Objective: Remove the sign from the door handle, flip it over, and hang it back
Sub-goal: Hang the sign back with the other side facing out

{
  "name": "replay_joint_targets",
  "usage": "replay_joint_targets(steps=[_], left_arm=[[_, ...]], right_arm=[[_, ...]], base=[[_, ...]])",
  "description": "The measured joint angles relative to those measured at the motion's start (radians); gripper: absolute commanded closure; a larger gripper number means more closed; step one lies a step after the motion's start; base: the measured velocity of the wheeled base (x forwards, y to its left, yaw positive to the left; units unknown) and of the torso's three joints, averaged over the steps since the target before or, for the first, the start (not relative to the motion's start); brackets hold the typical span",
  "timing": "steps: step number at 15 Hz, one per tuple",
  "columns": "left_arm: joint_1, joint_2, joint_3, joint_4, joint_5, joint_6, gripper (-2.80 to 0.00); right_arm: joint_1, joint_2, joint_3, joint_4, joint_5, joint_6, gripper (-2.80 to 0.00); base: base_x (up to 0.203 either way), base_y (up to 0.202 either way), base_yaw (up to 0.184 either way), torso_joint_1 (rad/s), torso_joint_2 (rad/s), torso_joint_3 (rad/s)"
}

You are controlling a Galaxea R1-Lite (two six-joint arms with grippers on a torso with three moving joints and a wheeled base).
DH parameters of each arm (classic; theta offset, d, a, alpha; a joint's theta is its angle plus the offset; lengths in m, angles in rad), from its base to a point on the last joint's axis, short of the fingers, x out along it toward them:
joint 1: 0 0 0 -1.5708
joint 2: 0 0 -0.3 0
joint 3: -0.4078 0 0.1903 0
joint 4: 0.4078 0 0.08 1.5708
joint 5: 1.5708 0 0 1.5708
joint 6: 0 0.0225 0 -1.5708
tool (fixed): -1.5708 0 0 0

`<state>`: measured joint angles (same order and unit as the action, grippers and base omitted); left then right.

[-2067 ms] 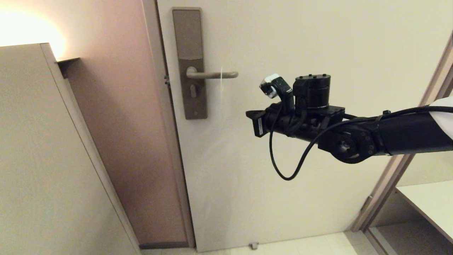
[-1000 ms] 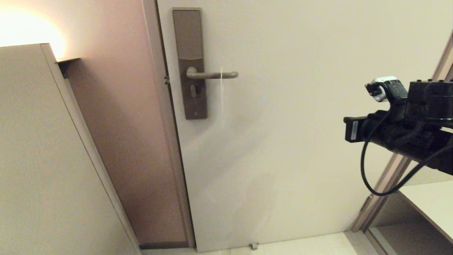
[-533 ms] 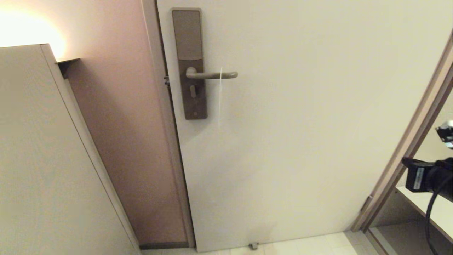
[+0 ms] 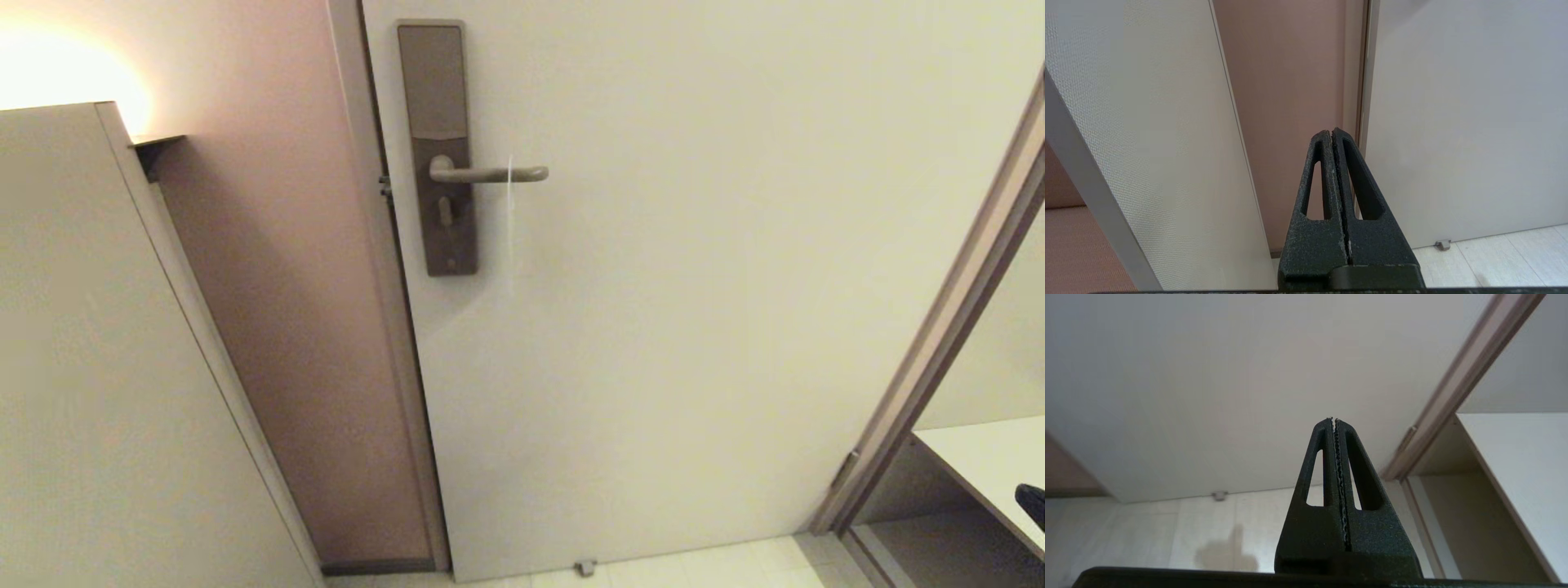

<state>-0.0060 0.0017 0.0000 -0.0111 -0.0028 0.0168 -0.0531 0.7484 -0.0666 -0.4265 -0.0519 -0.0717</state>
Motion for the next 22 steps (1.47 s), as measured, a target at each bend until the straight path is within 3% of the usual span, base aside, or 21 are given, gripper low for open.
replay_joint_targets(steps=[6, 12, 17, 22], left_arm=[[0.0, 0.0, 0.0, 0.0, 0.0, 0.0, 0.0], [0.0, 0.0, 0.0, 0.0, 0.0, 0.0, 0.0], [0.0, 0.0, 0.0, 0.0, 0.0, 0.0, 0.0], [0.0, 0.0, 0.0, 0.0, 0.0, 0.0, 0.0]], right_arm=[[-0.03, -0.347, 0.063, 0.22, 0.055, -0.007, 0.0], [-0.028, -0.457, 0.067, 0.393, 0.069, -0.012, 0.0], [0.054, -0.529, 0.067, 0.407, 0.07, 0.015, 0.0], [0.057, -0.664, 0.067, 0.408, 0.07, 0.029, 0.0]], base=[[0.0, 0.0, 0.0, 0.0, 0.0, 0.0], [0.0, 0.0, 0.0, 0.0, 0.0, 0.0], [0.0, 0.0, 0.0, 0.0, 0.0, 0.0], [0.0, 0.0, 0.0, 0.0, 0.0, 0.0]])
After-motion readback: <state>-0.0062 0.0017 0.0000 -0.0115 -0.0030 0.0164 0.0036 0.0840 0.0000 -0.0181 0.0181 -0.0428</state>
